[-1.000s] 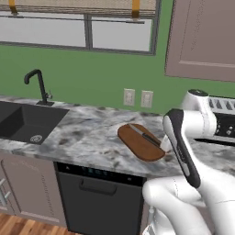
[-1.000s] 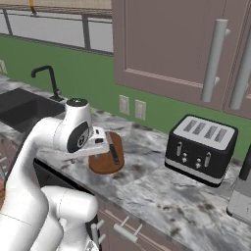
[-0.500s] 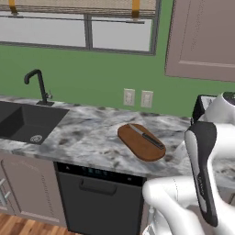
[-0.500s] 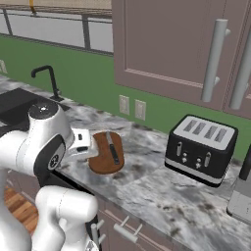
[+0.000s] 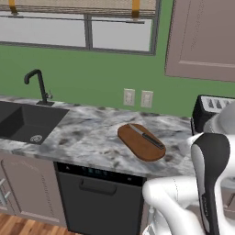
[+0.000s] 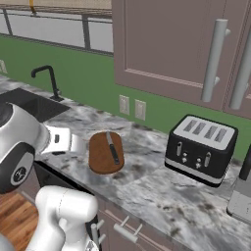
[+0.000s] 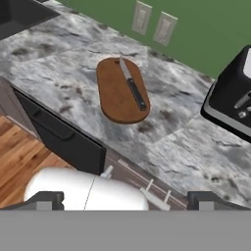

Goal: Pick up the knife from the drawer and place it on the cutting board. Then place the meat from the plate to the cutting board.

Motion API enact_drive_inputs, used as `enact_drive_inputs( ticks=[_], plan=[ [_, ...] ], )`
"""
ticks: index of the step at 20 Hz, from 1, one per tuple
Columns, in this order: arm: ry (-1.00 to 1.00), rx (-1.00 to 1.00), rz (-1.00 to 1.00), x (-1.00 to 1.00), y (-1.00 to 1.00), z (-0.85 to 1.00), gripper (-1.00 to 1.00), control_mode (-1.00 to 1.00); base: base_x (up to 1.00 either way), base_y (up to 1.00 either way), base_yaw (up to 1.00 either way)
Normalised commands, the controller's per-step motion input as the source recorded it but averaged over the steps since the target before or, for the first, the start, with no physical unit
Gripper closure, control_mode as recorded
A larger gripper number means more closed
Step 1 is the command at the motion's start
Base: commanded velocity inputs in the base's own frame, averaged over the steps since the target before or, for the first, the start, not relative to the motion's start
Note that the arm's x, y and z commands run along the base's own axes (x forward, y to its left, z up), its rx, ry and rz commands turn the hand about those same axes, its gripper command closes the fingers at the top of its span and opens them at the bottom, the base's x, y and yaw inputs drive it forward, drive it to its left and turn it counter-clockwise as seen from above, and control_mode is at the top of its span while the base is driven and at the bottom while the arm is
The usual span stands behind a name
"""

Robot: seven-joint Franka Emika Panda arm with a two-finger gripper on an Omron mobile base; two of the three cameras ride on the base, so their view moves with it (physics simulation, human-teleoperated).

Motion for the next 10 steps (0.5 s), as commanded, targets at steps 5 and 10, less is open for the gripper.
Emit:
enact_drive_inputs(
  ticks=[5,10],
  plan=[
    [-0.05,0.0,0.0,0.0,0.07,0.2,-1.0,-1.0,0.0,0.0,0.0],
    [-0.07,0.02,0.0,0.0,0.03,0.03,-1.0,-1.0,0.0,0.0,0.0]
  ],
)
